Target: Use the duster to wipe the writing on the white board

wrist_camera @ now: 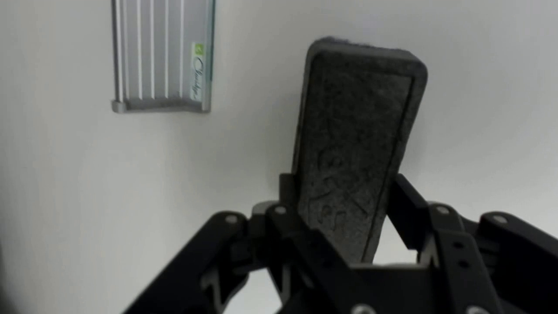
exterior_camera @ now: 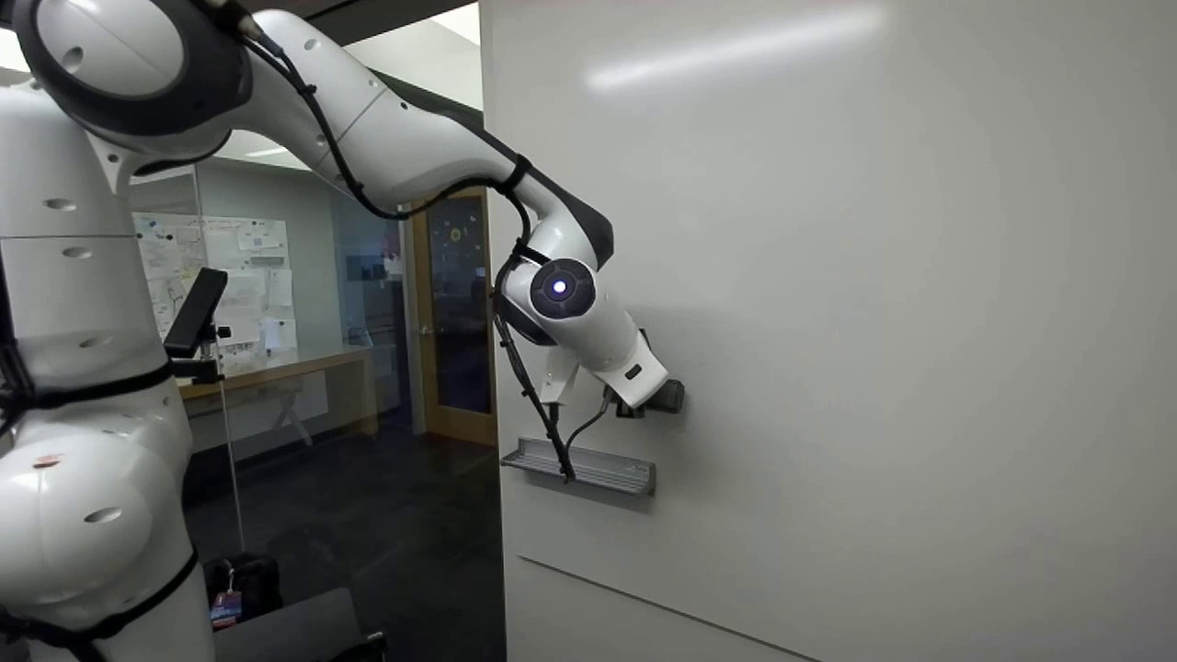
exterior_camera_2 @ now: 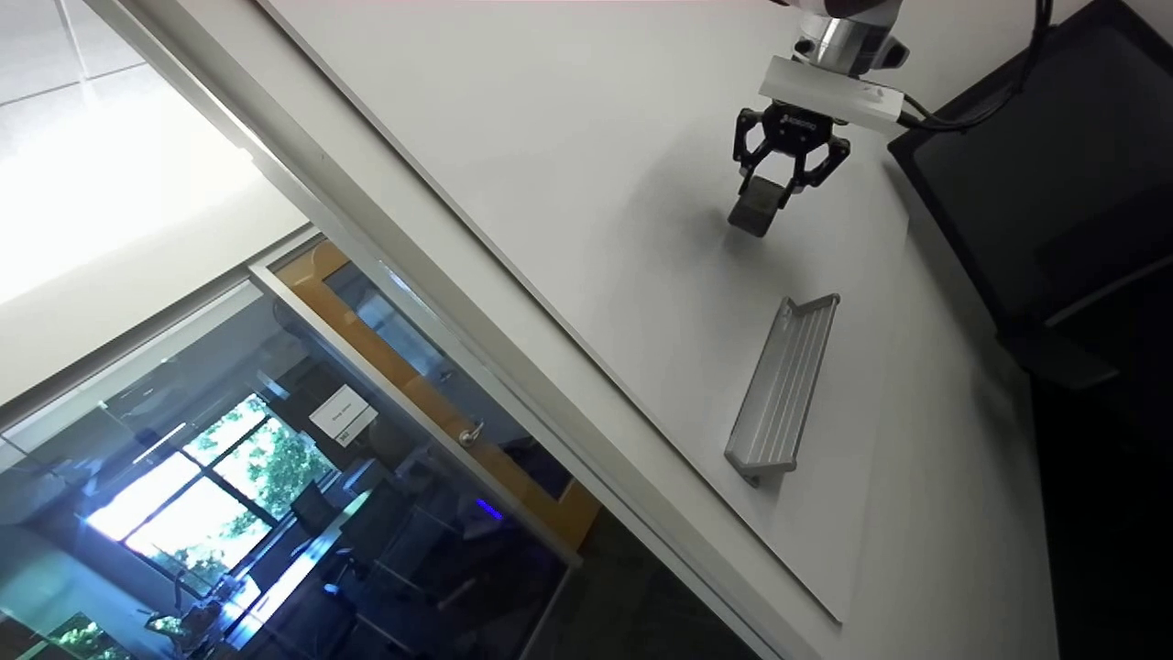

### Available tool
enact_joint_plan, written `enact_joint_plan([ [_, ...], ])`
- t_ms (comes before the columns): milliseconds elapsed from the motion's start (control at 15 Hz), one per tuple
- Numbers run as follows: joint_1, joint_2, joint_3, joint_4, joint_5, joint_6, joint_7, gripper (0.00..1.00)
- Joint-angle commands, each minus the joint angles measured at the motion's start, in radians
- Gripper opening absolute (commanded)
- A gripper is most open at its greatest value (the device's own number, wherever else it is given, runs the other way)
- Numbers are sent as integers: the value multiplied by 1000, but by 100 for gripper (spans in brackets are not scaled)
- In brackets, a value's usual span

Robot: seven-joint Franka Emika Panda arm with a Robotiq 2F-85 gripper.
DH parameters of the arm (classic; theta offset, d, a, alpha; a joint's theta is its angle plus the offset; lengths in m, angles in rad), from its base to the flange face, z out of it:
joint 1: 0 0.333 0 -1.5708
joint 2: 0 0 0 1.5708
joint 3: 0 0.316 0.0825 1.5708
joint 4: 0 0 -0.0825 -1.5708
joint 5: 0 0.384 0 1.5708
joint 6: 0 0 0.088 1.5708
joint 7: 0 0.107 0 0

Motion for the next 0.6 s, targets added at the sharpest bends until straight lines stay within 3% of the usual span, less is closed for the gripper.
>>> enact_joint_plan([
  [0, 26, -56, 34, -85, -121, 41, 149, 30],
  [467, 73, -48, 93, -157, -115, 103, 188, 30],
  [533, 61, -20, 80, -130, -126, 72, 163, 55],
])
